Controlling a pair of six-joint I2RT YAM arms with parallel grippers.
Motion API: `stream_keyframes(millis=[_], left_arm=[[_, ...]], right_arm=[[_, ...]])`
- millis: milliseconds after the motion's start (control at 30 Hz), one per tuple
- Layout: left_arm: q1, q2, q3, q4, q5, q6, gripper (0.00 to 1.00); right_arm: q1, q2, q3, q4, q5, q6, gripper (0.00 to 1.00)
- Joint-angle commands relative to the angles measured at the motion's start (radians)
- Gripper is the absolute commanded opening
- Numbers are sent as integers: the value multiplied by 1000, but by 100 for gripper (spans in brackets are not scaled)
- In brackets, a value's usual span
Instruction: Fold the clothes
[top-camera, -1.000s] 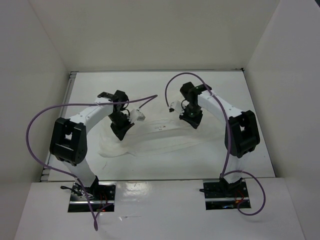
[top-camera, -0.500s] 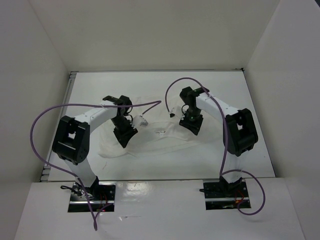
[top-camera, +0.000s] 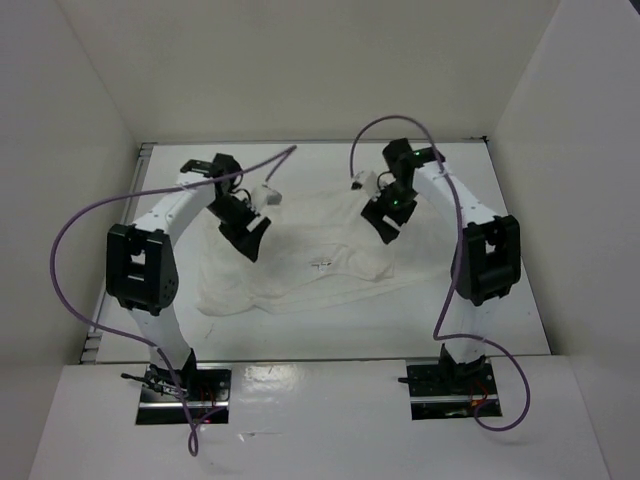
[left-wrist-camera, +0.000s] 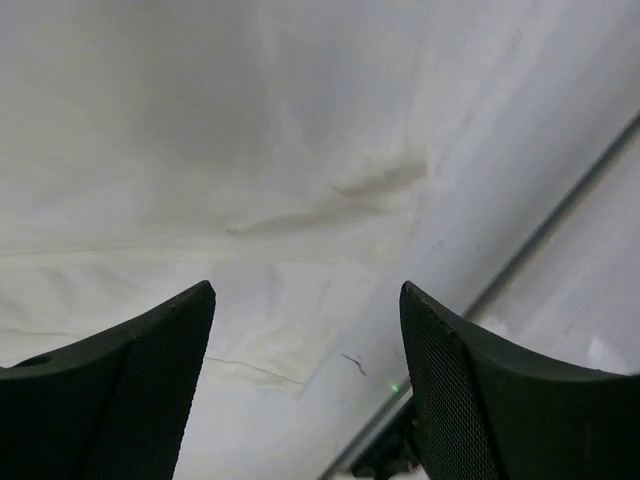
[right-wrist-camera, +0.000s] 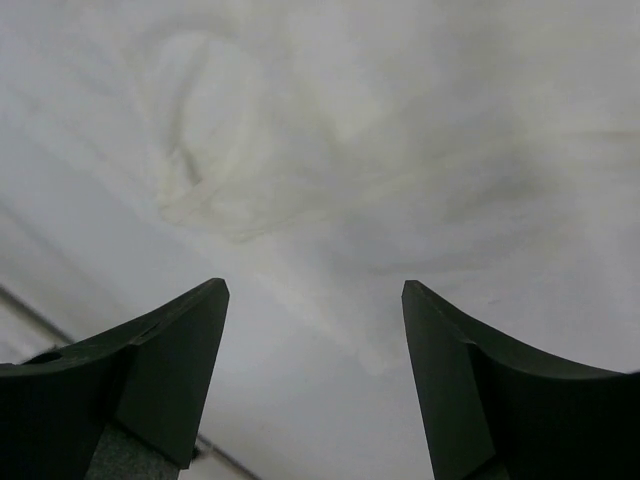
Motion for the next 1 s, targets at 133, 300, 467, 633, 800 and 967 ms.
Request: stream_keyframes(millis=[133,300,467,633,800,967], left_arm=[[251,118,225,168,171,-233,83],[349,118,214,407,109,-372,84],[409,172,214,491,84,-415,84],[431,233,263,572,23,-476,84],[440,312,338,572,-19,-511,84],[440,351,372,572,-29,-521,84]], right_arm=[[-247,92,227,223,-231,270,79],[-354,194,273,279,-286,359,79],[-407,281,334,309,-334,390,79],[-416,339,397,361,-311,401,79],[-434,462,550,331,-335,424,79],[-444,528,612,309,-372,424,64]])
